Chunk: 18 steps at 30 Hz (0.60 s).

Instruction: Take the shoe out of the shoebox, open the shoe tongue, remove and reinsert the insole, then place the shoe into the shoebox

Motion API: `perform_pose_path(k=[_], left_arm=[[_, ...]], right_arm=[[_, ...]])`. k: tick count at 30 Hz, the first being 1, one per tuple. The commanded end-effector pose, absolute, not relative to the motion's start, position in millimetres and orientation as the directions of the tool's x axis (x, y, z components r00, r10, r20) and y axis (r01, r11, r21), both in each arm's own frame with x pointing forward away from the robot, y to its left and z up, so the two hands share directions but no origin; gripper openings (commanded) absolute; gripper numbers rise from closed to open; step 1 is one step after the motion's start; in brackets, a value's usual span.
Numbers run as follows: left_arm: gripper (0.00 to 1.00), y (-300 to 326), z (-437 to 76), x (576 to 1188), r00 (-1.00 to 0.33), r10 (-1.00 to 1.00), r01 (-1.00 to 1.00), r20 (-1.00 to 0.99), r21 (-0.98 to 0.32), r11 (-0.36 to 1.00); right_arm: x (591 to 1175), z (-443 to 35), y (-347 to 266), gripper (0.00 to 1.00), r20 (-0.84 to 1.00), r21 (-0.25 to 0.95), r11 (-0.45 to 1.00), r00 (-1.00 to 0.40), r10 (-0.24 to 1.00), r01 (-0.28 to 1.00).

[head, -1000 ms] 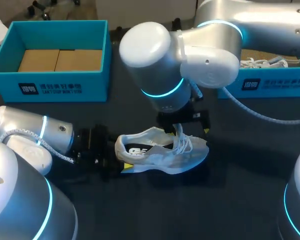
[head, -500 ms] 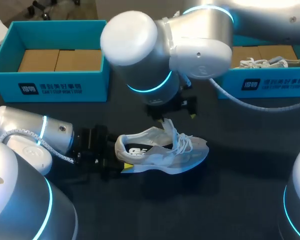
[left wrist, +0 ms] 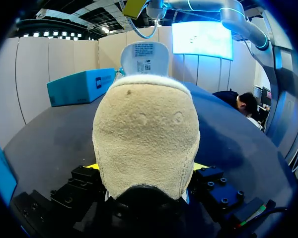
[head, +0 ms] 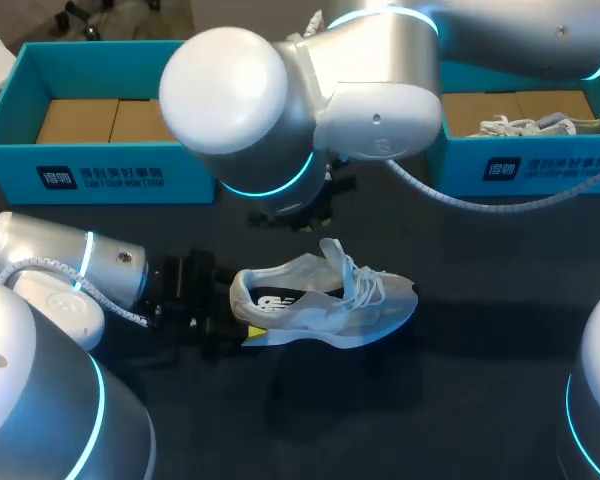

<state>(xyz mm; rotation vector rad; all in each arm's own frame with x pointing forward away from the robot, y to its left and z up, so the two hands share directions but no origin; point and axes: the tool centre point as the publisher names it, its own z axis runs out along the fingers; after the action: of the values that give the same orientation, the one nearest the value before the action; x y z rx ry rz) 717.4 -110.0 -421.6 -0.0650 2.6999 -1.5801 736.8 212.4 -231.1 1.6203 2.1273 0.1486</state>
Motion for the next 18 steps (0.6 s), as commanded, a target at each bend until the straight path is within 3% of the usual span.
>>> perform_pose_path(k=[1, 18], left_arm=[[0.0, -110, -425, 720, -0.999, -0.043, -0.029, 0.009, -0.87, 0.491], [0.0, -110, -425, 720, -0.999, -0.043, -0.029, 0.009, -0.87, 0.491]], right_arm=[[732, -230, 220, 0.0, -0.29, 0.338, 0.427, -0.339, 0.895, 0.839], [714, -234, 244, 0.0, -0.272, 0.134, 0.809, -0.764, 0.585, 0.572]])
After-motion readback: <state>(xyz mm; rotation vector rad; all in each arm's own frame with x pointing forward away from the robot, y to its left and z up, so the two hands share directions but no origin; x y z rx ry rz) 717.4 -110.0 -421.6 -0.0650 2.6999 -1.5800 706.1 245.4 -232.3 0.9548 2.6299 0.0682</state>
